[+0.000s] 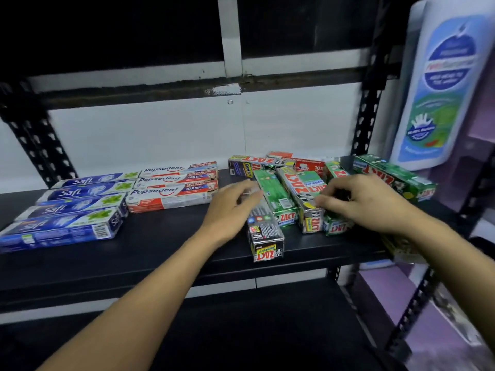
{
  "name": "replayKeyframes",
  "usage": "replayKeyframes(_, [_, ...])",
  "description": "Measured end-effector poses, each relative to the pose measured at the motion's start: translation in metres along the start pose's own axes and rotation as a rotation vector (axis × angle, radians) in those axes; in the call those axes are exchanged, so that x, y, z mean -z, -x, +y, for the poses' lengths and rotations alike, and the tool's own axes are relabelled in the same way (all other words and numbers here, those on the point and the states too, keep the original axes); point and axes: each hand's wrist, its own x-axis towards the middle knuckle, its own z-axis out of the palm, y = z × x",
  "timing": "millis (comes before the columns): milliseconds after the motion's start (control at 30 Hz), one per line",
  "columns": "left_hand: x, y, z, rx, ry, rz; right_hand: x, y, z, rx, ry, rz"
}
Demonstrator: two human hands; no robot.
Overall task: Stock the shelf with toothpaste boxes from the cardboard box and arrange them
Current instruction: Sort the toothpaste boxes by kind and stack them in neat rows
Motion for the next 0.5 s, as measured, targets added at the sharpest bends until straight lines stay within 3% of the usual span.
replayKeyframes(133, [-0.007, -0.002, -0.013, 0.005, -0.049, -0.047, 0.009, -0.026, 0.014, -0.057, -0.111, 0.018])
replayKeyframes(333, [-0.006, -0.003, -0.017, -0.002, -0.009, -0.033, 0.004, -0.090, 0.050, -0.171, -0.041, 0.038])
replayKeyframes(500, [-0.005, -0.003, -0.017, 0.000, 0.014, -0.015, -0.003, -0.137, 0.066, -0.267, 0.053, -0.096])
